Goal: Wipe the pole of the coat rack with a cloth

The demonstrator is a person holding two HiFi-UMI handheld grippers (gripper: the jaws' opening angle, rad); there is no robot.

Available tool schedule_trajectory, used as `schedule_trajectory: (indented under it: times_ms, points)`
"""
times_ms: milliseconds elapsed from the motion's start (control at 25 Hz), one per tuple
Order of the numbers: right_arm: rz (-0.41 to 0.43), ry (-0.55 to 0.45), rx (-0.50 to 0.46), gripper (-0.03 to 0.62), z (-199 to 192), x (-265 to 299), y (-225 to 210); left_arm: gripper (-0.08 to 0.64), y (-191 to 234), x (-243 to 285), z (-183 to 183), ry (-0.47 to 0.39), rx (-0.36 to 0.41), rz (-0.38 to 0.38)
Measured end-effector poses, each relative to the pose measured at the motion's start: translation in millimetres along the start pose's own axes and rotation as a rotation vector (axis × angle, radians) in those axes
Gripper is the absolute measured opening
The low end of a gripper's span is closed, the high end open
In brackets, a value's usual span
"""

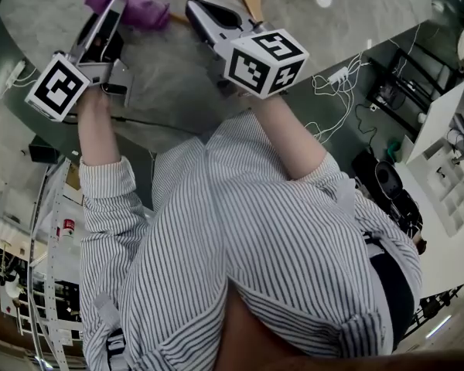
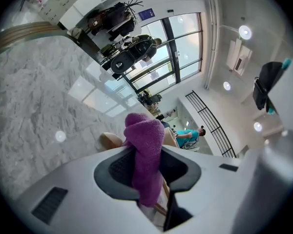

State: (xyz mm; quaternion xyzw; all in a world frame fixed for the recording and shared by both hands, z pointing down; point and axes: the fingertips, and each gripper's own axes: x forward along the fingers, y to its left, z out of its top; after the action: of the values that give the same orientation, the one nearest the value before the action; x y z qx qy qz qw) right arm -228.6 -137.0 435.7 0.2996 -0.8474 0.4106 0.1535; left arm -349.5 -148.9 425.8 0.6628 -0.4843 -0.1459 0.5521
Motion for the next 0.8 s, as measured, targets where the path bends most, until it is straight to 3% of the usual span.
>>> schedule_trajectory:
  times_ms: [800]
  points:
    - [-0.026,-0.010,0.029,0.017,-24.1,-42.0,-4.3,0.126,-17.4,5.9,-31.8,0.129,0.137,-0.025]
